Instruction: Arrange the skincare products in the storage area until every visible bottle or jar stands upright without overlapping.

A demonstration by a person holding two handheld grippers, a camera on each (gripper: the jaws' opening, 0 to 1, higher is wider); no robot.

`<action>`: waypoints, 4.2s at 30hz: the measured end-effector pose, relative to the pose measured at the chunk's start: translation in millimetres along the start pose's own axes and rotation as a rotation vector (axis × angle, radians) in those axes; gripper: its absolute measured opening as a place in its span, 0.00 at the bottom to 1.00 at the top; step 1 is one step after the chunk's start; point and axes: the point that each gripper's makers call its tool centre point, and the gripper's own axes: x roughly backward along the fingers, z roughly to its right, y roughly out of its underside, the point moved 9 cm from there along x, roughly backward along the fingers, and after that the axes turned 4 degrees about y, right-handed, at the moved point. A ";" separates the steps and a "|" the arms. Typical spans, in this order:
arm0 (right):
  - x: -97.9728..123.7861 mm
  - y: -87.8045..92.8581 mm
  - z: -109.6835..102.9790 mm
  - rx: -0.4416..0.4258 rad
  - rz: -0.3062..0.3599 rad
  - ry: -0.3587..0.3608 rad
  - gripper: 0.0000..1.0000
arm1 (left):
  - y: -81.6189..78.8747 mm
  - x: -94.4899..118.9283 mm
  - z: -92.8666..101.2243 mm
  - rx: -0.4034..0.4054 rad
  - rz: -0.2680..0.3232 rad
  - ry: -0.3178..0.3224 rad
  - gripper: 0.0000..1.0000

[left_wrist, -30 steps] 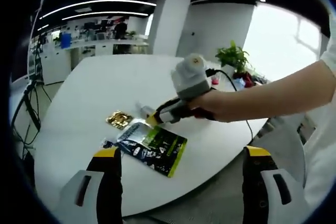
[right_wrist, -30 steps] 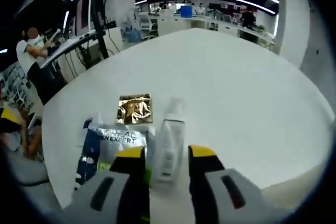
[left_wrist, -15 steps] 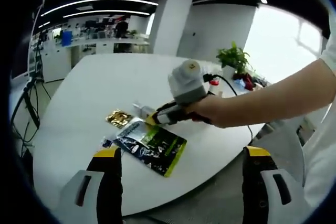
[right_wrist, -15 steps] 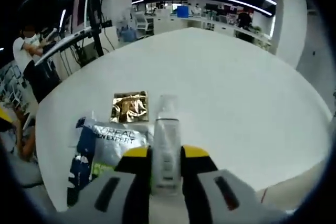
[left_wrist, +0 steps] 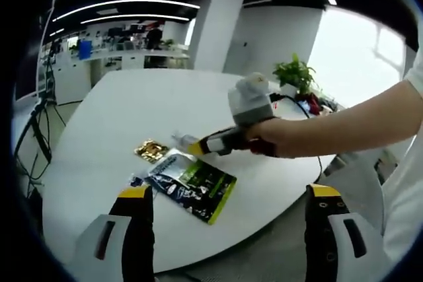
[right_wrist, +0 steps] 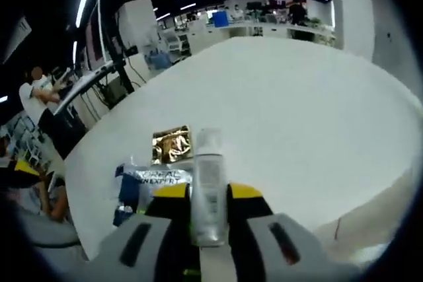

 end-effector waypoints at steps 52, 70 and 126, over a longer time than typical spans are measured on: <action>192.5 14.9 -41.2 -0.389 0.499 -0.614 0.20 | -54.3 7.2 63.5 0.027 0.135 0.426 0.93; 238.4 5.3 -28.3 -0.333 0.528 -0.837 0.20 | -87.6 -7.7 112.1 0.131 0.254 0.553 0.73; 286.7 -28.6 -4.9 0.179 0.427 -0.517 0.37 | -105.0 -45.0 135.5 -0.373 -0.002 0.525 0.16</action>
